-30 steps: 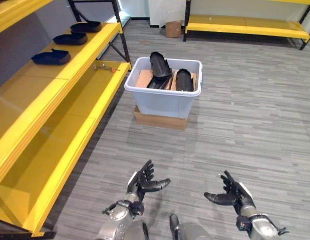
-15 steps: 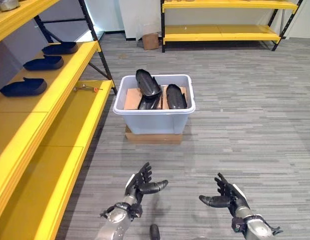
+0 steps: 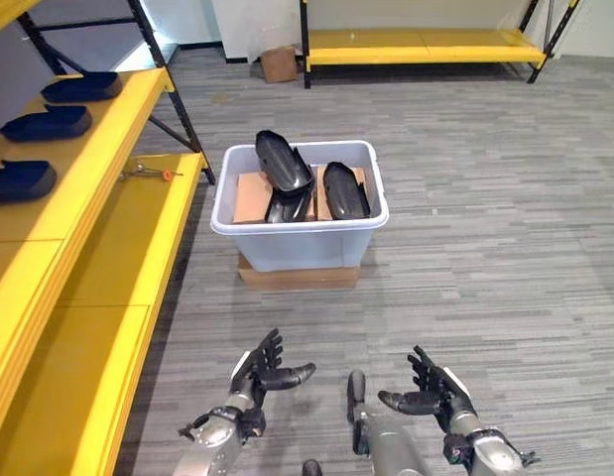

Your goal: Move parts from the plastic box to the shelf.

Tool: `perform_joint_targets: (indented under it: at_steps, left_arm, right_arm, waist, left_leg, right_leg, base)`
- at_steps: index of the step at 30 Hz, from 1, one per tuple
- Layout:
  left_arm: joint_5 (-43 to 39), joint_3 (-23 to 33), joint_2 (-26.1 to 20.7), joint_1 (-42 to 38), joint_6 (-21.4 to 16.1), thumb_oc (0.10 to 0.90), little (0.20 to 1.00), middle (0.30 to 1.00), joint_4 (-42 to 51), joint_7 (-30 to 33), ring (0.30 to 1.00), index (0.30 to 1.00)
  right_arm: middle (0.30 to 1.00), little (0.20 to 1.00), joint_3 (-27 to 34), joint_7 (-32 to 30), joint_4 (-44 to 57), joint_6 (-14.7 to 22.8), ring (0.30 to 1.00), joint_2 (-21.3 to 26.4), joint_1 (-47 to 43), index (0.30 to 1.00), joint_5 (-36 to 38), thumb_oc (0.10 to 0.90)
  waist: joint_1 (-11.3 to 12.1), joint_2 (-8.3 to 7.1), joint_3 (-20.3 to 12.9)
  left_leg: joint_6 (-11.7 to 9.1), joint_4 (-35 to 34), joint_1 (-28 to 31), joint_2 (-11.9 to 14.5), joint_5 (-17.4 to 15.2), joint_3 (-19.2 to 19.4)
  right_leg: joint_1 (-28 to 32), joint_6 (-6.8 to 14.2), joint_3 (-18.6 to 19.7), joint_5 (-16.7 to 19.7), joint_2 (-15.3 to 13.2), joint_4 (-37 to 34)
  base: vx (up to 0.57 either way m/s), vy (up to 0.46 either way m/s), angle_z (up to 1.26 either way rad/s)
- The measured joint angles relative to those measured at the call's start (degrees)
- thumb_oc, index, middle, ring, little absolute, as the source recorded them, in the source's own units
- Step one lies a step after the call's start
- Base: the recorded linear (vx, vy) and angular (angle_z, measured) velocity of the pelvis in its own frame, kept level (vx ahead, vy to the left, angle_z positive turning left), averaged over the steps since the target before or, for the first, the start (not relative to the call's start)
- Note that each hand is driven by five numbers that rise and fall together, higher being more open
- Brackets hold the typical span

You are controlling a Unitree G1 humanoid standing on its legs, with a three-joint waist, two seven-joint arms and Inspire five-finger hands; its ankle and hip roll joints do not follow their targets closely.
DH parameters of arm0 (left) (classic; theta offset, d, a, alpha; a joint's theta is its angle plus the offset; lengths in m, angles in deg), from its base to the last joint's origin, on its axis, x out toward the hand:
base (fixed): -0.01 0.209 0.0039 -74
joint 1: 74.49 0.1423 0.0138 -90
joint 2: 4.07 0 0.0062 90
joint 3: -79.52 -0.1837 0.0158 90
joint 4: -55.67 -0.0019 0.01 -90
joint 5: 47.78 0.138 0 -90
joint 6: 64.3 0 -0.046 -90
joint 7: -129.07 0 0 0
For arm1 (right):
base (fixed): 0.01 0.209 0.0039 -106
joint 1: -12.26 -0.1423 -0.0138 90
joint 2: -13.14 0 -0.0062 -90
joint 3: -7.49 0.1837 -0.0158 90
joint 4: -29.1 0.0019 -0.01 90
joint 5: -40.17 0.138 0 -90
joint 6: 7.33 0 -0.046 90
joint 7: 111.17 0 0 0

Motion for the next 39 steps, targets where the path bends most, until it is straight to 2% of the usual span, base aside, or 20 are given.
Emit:
perform_joint_targets:
  at_steps: [3,4,6,8,9,10,13,14,17,18,19,20,21,23,24,25,27,30,33,39]
  left_arm:
    - [0.05,-0.95,2.52,-0.53,0.31,0.900,1.000,1.000,-0.35,-0.13,1.000,1.000]
    - [0.07,-1.36,2.94,-1.22,0.18,0.900,1.000,1.000,-0.29,-0.84,1.000,1.000]
    - [0.07,-1.35,3.76,-2.38,0.18,0.900,1.000,1.000,-0.23,-0.99,1.000,1.000]
    - [0.02,-1.27,3.83,-3.09,0.15,0.900,1.000,1.000,-0.46,-0.93,1.000,1.000]
    - [-0.03,-1.10,4.12,-2.89,-0.15,0.900,1.000,1.000,-0.48,-0.89,1.000,1.000]
    - [-0.04,-1.07,4.08,-2.75,-0.26,0.900,1.000,1.000,-0.48,-0.87,1.000,1.000]
    - [-0.09,-0.76,4.02,-2.59,-0.28,0.900,1.000,1.000,-0.48,-0.86,1.000,1.000]
    - [-0.11,-0.16,4.10,-1.58,-0.45,0.900,1.000,1.000,-0.59,-0.70,1.000,1.000]
    - [-0.19,-0.04,3.88,0.13,-0.06,0.900,1.000,1.000,-1.13,-0.69,1.000,1.000]
    - [-0.20,-0.20,3.89,0.14,0.22,0.900,1.000,1.000,-1.25,-0.69,1.000,1.000]
    - [-0.17,-0.95,4.08,-0.05,0.25,0.900,1.000,1.000,-1.93,-0.67,1.000,1.000]
    - [-0.11,0.09,7.80,0.48,-0.20,0.900,1.000,1.000,-2.35,-0.77,1.000,1.000]
    - [0.01,-0.86,9.36,-3.76,0.47,0.900,1.000,1.000,-7.26,-0.86,1.000,1.000]
    - [0.01,-1.25,8.97,-4.55,0.15,0.900,1.000,1.000,-6.54,-0.81,1.000,1.000]
    - [0.01,-1.16,8.84,-3.79,0.11,0.900,1.000,1.000,-5.55,-0.83,1.000,1.000]
    - [0.00,-1.11,8.40,-2.81,-0.10,0.900,1.000,1.000,-4.45,-0.98,1.000,1.000]
    - [0.01,-1.17,6.83,-0.98,-0.35,0.900,1.000,1.000,-3.07,-1.05,1.000,1.000]
    - [-0.05,-1.11,5.73,-0.02,-0.43,0.900,1.000,1.000,-3.13,-0.83,1.000,1.000]
    - [-0.10,-1.02,2.81,0.09,-0.64,0.900,1.000,1.000,-3.14,-0.63,1.000,1.000]
    - [-0.09,0.04,-0.37,0.09,-1.05,0.900,1.000,1.000,-2.67,0.15,1.000,1.000]
  right_arm:
    - [1.000,1.000,0.03,-0.09,0.00,-0.20,1.000,1.03,0.67,1.000,0.01,0.900]
    - [1.000,1.000,0.08,-0.08,0.04,-0.14,1.000,1.54,0.50,1.000,0.02,0.900]
    - [1.000,1.000,0.11,-0.11,-0.02,-0.02,1.000,3.21,-2.66,1.000,0.06,0.900]
    - [1.000,1.000,0.74,-0.17,-0.03,0.36,1.000,3.32,-3.96,1.000,0.11,0.900]
    - [1.000,1.000,1.25,-0.20,0.01,0.61,1.000,3.60,-4.49,1.000,0.50,0.900]
    - [1.000,1.000,1.44,-0.22,-0.01,1.29,1.000,3.79,-4.92,1.000,1.12,0.900]
    - [1.000,1.000,1.13,-0.22,-0.08,1.21,1.000,4.42,-4.38,1.000,1.09,0.900]
    - [1.000,1.000,1.21,-0.56,-0.06,1.24,1.000,3.91,-3.50,1.000,1.09,0.900]
    - [1.000,1.000,1.06,-1.17,-0.05,1.22,1.000,3.29,-1.95,1.000,1.09,0.900]
    - [1.000,1.000,1.06,-1.26,-0.45,1.04,1.000,3.24,-1.60,1.000,1.08,0.900]
    - [1.000,1.000,1.36,-1.43,-0.73,0.94,1.000,3.17,-0.57,1.000,1.05,0.900]
    - [1.000,1.000,1.11,-1.08,2.57,1.72,1.000,8.30,-0.84,1.000,1.02,0.900]
    - [1.000,1.000,3.52,-1.89,1.93,1.95,1.000,9.59,-0.42,1.000,0.99,0.900]
    - [1.000,1.000,3.91,-2.92,0.73,0.38,1.000,9.38,0.52,1.000,1.00,0.900]
    - [1.000,1.000,4.02,-2.74,0.74,0.37,1.000,9.36,1.27,1.000,0.97,0.900]
    - [1.000,1.000,3.90,-2.61,0.74,0.36,1.000,9.08,1.97,1.000,0.97,0.900]
    - [1.000,1.000,3.74,-2.25,0.77,0.30,1.000,6.72,3.49,1.000,0.97,0.900]
    - [1.000,1.000,3.46,-1.69,1.19,0.33,1.000,5.85,3.11,1.000,0.94,0.900]
    - [1.000,1.000,2.35,-1.14,1.19,0.33,1.000,3.22,1.69,1.000,0.90,0.900]
    - [1.000,1.000,1.77,-0.10,1.17,0.31,1.000,1.12,-1.62,1.000,-0.10,0.900]
  waist:
    - [-1.79,3.05,-0.88]
    - [-1.62,2.82,-1.08]
    - [-1.52,3.93,-1.62]
    - [-1.62,3.59,-1.60]
    - [-1.07,3.34,-1.59]
    - [-0.72,3.11,-1.52]
    - [0.56,0.67,-0.38]
    - [1.90,-1.62,0.61]
    - [1.54,-2.45,1.04]
    - [1.44,-2.80,1.27]
    - [1.41,-1.82,1.59]
    - [0.60,6.29,1.56]
    - [-1.68,8.92,2.10]
    - [-1.35,6.57,2.06]
    - [-1.75,6.46,2.00]
    - [-1.55,6.00,1.52]
    - [-0.38,4.49,-1.71]
    - [0.76,4.69,-2.82]
    - [2.53,1.23,-3.34]
    - [4.12,0.80,-3.84]
  left_leg:
    - [-2.22,1.37,3.09,3.40,-2.12,-2.61]
    - [-2.76,2.87,3.56,3.50,-1.84,-2.16]
    - [-4.39,10.97,1.49,5.46,-0.92,-1.38]
    - [-7.29,23.31,-2.93,5.90,0.54,-1.20]
    - [-11.92,37.35,-9.27,6.85,2.49,-2.09]
    - [-13.87,45.48,-14.82,7.19,3.72,-3.86]
    - [-13.73,58.07,-23.32,4.88,6.97,-7.45]
    - [-9.86,55.11,-26.42,5.02,6.08,-4.58]
    - [-8.82,36.62,-28.23,7.69,7.21,-1.37]
    - [-8.57,36.72,-29.07,7.20,9.08,-1.27]
    - [-6.17,30.48,-28.10,8.12,9.74,-0.32]
    - [-4.00,8.52,-25.15,16.81,12.05,-2.29]
    - [-7.73,0.10,-24.77,19.27,13.99,-2.79]
    - [-7.92,3.73,-24.30,17.54,14.16,-2.71]
    - [-7.84,4.22,-23.24,17.41,14.08,-1.70]
    - [-7.63,4.35,-22.07,17.25,13.93,-1.37]
    - [-6.52,3.42,-18.71,15.01,14.70,1.31]
    - [-2.52,-0.27,-11.88,11.77,17.04,4.46]
    - [-1.66,-0.28,-11.44,8.14,15.50,5.18]
    - [0.09,-0.31,-11.82,2.90,11.13,5.45]
  right_leg:
    - [2.98,-2.64,2.02,4.16,3.29,2.12]
    - [4.04,-5.54,2.04,6.19,3.47,2.55]
    - [6.56,-8.05,1.21,2.42,4.62,3.10]
    - [9.56,-8.54,1.16,1.43,4.51,1.80]
    - [11.92,-10.14,1.52,0.96,4.54,1.61]
    - [13.12,-10.25,1.70,-0.83,5.06,2.25]
    - [16.38,-11.52,4.72,-2.72,5.23,2.01]
    - [19.10,-11.74,6.56,-2.98,4.60,0.08]
    - [21.81,-11.53,5.77,-2.69,5.91,-1.40]
    - [22.75,-11.35,5.53,-2.80,5.88,-1.35]
    - [22.40,-1.35,7.03,-5.59,6.57,1.44]
    - [13.79,-10.92,10.11,-14.01,8.30,15.18]
    - [15.92,-6.23,5.71,-10.98,3.66,12.25]
    - [18.22,-6.26,6.31,-11.72,1.65,10.61]
    - [20.29,-4.52,6.35,-12.13,1.95,8.29]
    - [21.36,-5.35,6.35,-11.86,1.89,7.37]
    - [23.45,-4.28,6.39,-11.16,2.30,4.10]
    - [25.01,-2.00,6.91,-12.98,2.32,4.26]
    - [22.98,-0.14,9.04,-14.67,-1.40,7.94]
    - [19.79,3.00,10.87,-16.55,-6.57,12.78]
  base:
    - [0.20,-0.118,0.60]
    - [0.37,-0.262,0.51]
    - [0.34,-0.292,0.15]
    - [0.14,-0.165,0.02]
    - [0.22,-0.195,-0.23]
    - [0.28,-0.235,-0.35]
    - [0.28,-0.117,-0.36]
    - [0.19,-0.001,-0.60]
    - [0.20,0.061,-0.38]
    - [0.38,0.192,-0.29]
    - [0.39,0.250,-0.78]
    - [0.39,0.249,-0.60]
    - [0.50,0.298,-0.51]
    - [0.32,0.191,0.05]
    - [0.20,0.137,0.07]
    - [0.30,0.210,0.09]
    - [0.32,0.245,-0.02]
    - [0.20,0.203,-0.03]
    - [0.16,0.211,-0.13]
    - [0.10,0.163,-0.01]
